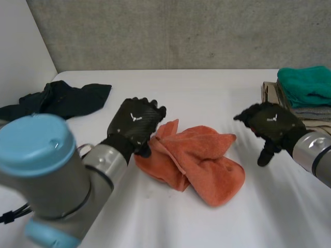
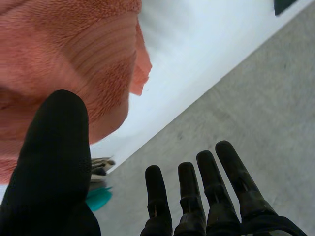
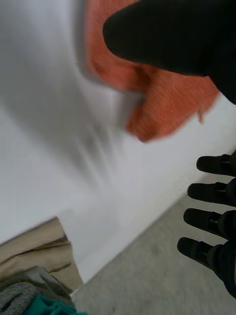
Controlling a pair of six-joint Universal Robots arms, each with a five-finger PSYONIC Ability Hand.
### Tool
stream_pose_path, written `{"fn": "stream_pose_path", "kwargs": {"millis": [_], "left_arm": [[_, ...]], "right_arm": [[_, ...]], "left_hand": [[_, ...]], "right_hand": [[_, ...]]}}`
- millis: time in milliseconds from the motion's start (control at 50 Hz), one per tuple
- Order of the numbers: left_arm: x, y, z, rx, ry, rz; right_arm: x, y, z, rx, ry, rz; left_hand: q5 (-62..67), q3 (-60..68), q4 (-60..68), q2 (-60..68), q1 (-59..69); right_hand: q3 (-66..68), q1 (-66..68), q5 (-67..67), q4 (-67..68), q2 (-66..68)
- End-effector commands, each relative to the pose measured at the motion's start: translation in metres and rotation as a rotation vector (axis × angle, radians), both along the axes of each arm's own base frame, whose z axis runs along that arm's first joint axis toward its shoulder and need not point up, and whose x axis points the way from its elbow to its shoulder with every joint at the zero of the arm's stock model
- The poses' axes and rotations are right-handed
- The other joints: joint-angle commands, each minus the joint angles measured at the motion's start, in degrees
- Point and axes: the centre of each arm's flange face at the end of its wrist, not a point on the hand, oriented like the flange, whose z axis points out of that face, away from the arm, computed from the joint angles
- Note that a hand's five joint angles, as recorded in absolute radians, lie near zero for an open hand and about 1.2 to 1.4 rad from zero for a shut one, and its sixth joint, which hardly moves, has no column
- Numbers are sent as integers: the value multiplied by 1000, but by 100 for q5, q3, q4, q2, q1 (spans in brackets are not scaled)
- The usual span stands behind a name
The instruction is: Fold the laundry.
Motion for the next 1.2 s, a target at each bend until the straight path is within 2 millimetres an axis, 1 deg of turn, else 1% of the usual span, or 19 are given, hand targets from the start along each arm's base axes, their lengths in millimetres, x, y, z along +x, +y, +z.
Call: {"fn": "stream_pose_path", "kwargs": {"millis": [20, 140, 220, 260, 360, 480, 540, 580, 620, 660, 720, 740, 800, 820, 880, 940, 1040, 1080, 1200], "left_arm": [[2, 24, -23, -102, -103, -88], [-8, 28, -56, -159, -231, -143], [-12, 26, -67, -179, -268, -152], [-13, 24, -68, -189, -263, -149], [-20, 19, -65, -249, -215, -141], [-22, 16, -59, -284, -189, -130], [-21, 15, -59, -284, -190, -124], [-20, 14, -57, -285, -190, -113], [-18, 13, -53, -295, -187, -105], [-17, 14, -42, -309, -169, -98], [-8, 11, 0, -389, -95, -57], [-1, 7, 22, -422, -52, -22], [10, 5, 50, -450, 16, 17], [18, 5, 71, -460, 70, 43], [28, 7, 97, -462, 147, 68], [40, 5, 113, -425, 192, 88], [49, -4, 100, -327, 189, 108], [46, -10, 82, -263, 176, 104], [35, -22, 44, -128, 150, 96]], "right_arm": [[-4, 28, -25, 99, 138, 69], [-2, 33, -46, 67, 118, 93], [2, 31, -65, 36, 96, 130], [4, 27, -74, 27, 91, 139], [7, 20, -87, 21, 86, 150], [10, 8, -97, 3, 82, 157], [13, 4, -99, -13, 77, 161], [13, -2, -96, -46, 65, 152], [13, -6, -94, -62, 50, 142], [11, -11, -86, -78, 15, 117], [10, -18, -62, -126, -41, 87], [11, -21, -40, -171, -94, 76], [9, -26, -13, -220, -164, 50], [3, -32, 7, -254, -212, 21], [-8, -39, 38, -283, -272, -20], [-10, -36, 48, -258, -282, -23], [-10, -25, 36, -123, -282, -23], [-9, -22, 26, -71, -282, -23], [-3, -25, -36, 163, -280, -55]], "left_hand": [[614, 489, 589, 520, 460], [1974, 1849, 1949, 1879, 1819], [2431, 2305, 2406, 2336, 2276], [2583, 2457, 2558, 2488, 2428], [5133, 5008, 5108, 5039, 4979], [5609, 5484, 5584, 5514, 5454], [5609, 5484, 5584, 5514, 5454], [5609, 5484, 5584, 5514, 5454], [5609, 5484, 5584, 5514, 5454], [5609, 5484, 5584, 5514, 5454], [5609, 5484, 5584, 5514, 5454], [5609, 5484, 5584, 5514, 5454], [5609, 5484, 5584, 5514, 5454], [5609, 5484, 5584, 5514, 5454], [5609, 5484, 5584, 5514, 5454], [5609, 5484, 5584, 5514, 5454], [5609, 5484, 5584, 5514, 5454], [5609, 5484, 5584, 5514, 5454], [5609, 5484, 5584, 5514, 5454]], "right_hand": [[488, 419, 414, 460, 491], [488, 419, 414, 460, 491], [488, 419, 414, 460, 491], [488, 419, 414, 460, 491], [739, 670, 665, 712, 742], [1798, 1729, 1724, 1770, 1801], [3943, 3874, 3869, 3916, 3947], [6740, 6670, 6666, 6712, 6743], [6756, 6687, 6682, 6729, 6759], [6756, 6687, 6682, 6729, 6759], [6756, 6687, 6682, 6729, 6759], [6756, 6687, 6682, 6729, 6759], [6756, 6687, 6682, 6729, 6759], [6756, 6687, 6682, 6729, 6759], [6756, 6687, 6682, 6729, 6759], [6756, 6687, 6682, 6729, 6759], [6193, 6124, 6119, 6166, 6197], [6023, 5954, 5949, 5996, 6026], [2813, 2744, 2739, 2786, 2816]]}}
